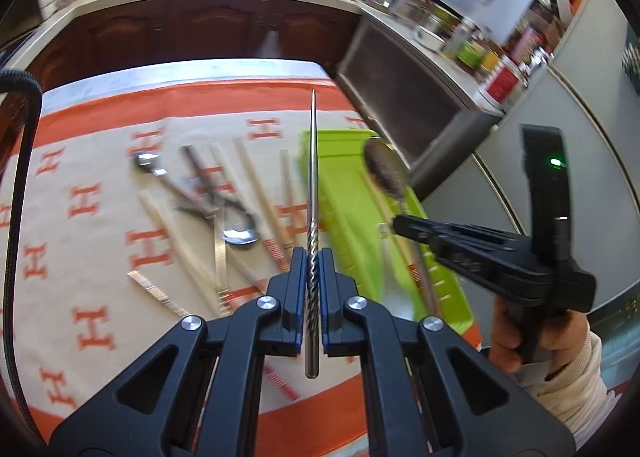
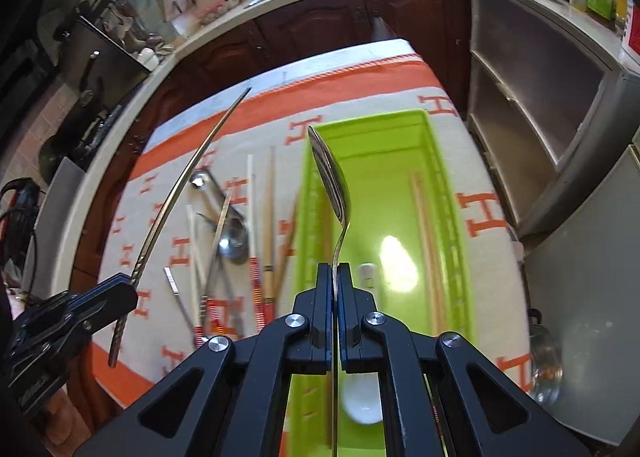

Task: Organize utensils
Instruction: 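Carry the spoon and twisted chopstick into the green tray and open both tools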

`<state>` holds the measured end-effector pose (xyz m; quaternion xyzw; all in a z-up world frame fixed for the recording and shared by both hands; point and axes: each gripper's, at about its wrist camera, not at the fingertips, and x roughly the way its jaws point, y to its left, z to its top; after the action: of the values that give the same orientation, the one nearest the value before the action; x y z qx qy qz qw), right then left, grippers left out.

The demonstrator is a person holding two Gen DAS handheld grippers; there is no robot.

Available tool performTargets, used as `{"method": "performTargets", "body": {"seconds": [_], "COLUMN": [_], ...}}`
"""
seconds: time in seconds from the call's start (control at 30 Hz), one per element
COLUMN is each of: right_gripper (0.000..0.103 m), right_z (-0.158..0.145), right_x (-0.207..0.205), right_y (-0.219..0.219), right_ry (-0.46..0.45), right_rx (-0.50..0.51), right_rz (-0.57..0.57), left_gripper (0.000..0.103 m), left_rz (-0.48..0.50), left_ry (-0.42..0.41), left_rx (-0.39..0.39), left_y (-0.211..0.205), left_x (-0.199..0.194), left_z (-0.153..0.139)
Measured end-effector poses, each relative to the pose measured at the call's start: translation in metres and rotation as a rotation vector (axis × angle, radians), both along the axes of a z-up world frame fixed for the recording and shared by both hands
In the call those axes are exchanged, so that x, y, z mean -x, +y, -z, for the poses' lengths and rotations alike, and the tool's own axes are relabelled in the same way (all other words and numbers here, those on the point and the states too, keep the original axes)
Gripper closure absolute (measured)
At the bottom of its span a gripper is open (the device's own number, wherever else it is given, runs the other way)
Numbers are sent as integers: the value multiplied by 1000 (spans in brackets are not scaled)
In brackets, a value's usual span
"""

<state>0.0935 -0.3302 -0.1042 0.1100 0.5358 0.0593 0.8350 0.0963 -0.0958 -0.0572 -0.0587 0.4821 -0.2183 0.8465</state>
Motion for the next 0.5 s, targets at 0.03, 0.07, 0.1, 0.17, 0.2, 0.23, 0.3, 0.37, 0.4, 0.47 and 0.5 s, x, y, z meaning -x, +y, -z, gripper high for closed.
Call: {"method": "performTargets", "body": {"seconds": [0.03,0.07,0.1,0.17,0.2,0.23,0.3,0.37,0.4,0.47,0.5], "right_gripper": [101,101,101,101,101,101,101,101,101,101,101], "right_z": [4,9,15,26,30,34,46,56,60,67,70], "right_x": [-2,-5,-7,-9,-10,-11,-14,-16,-16,-17,-18], "right_y": [-4,-10,-14,-19,-20,-20,-20,-21,-22,-23,-24], "right_ry": [8,18,26,42,45,49,60,72,76,82,84], "right_rx": [6,10,11,7,8,9,5,4,5,5,2], "right_rz": [1,1,2,-1,-2,-5,-7,-10,-10,-10,-12], "left_gripper": [100,100,100,100,100,100,100,100,100,99,99], "left_rz": [11,20,27,27,22,19,10,5,2,-2,-6], "left_ry": [9,23,37,58,70,80,110,144,156,166,168], "left_rx": [-2,-4,-4,-5,-6,-5,3,11,16,30,36], "left_y": [-10,-21,-29,-42,-47,-47,-52,-55,-54,-52,-52], "left_x": [-1,-4,-5,-9,-11,-13,-16,-19,-20,-22,-22], "left_z": [2,7,12,22,28,36,47,59,63,71,72]}}
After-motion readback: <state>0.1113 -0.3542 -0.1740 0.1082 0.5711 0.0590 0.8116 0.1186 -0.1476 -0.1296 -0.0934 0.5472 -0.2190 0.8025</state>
